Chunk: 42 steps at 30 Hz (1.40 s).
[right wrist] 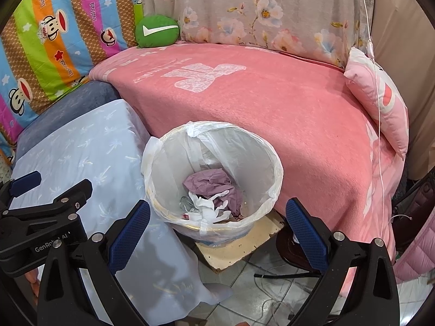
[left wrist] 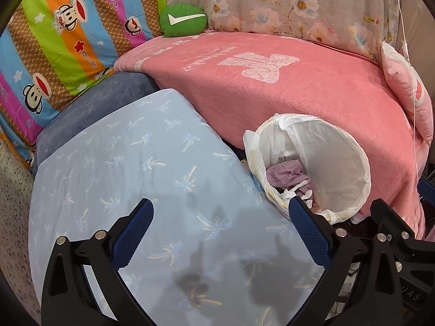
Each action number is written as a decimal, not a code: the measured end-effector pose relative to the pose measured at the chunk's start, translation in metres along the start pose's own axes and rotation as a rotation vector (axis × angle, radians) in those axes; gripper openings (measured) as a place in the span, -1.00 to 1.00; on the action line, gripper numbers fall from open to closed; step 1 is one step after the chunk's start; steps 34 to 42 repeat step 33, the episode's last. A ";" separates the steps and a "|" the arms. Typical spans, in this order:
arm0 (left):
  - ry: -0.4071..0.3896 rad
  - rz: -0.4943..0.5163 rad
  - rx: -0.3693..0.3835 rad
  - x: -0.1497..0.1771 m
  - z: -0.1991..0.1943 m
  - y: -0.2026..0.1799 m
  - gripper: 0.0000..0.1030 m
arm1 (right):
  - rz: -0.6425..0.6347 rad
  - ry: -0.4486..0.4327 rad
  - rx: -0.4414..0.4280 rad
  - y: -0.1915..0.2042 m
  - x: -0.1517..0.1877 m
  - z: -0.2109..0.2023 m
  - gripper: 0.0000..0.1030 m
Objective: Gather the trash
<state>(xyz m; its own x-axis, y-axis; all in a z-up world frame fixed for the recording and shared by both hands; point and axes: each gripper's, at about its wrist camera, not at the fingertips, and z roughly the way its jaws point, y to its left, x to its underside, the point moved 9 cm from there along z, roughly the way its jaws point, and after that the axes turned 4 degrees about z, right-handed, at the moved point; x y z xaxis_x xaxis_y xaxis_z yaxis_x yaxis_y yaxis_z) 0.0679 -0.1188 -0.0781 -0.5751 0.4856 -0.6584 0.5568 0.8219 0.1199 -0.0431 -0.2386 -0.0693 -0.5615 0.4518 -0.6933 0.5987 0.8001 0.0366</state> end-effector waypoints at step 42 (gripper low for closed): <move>0.019 -0.006 0.010 0.005 0.007 0.000 0.85 | 0.010 0.008 0.001 -0.004 0.004 0.006 0.88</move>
